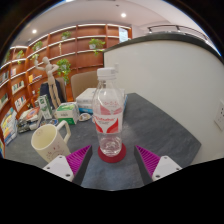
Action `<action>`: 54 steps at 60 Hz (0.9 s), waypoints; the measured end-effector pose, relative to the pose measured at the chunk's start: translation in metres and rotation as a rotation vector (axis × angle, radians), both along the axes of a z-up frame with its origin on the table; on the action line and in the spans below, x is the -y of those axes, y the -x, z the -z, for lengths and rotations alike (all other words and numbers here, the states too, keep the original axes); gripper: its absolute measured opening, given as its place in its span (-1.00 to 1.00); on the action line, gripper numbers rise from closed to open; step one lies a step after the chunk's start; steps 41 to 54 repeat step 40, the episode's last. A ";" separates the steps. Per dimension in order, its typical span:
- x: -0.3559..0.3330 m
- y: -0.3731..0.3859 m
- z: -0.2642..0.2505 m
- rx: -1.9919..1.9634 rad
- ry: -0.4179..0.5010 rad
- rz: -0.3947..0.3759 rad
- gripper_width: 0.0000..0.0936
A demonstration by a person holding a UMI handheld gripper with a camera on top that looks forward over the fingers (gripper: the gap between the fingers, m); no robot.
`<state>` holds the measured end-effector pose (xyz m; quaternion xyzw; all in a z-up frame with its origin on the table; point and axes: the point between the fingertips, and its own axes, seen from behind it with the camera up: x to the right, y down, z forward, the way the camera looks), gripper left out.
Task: Pour water
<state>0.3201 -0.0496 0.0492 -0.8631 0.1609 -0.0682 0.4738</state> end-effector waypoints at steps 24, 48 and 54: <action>0.052 0.034 -0.111 -0.038 -0.033 -0.037 0.91; 0.046 0.047 -0.148 -0.017 -0.083 -0.088 0.91; 0.046 0.047 -0.148 -0.017 -0.083 -0.088 0.91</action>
